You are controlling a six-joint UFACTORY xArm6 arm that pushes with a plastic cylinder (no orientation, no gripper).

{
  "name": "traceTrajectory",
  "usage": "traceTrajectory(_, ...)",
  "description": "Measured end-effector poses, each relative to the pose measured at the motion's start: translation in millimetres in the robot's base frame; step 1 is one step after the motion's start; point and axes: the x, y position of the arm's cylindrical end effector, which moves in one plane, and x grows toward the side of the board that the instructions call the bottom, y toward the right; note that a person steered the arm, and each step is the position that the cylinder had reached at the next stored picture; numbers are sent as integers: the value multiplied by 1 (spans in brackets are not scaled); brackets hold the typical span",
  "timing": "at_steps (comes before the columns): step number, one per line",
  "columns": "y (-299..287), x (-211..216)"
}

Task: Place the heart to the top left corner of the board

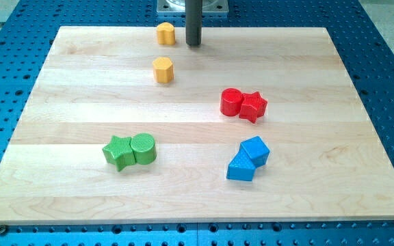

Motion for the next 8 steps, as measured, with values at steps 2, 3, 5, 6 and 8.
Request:
traceTrajectory(2,-175,4)
traceTrajectory(3,-158,13)
traceTrajectory(5,-192,13)
traceTrajectory(6,-192,13)
traceTrajectory(8,-193,13)
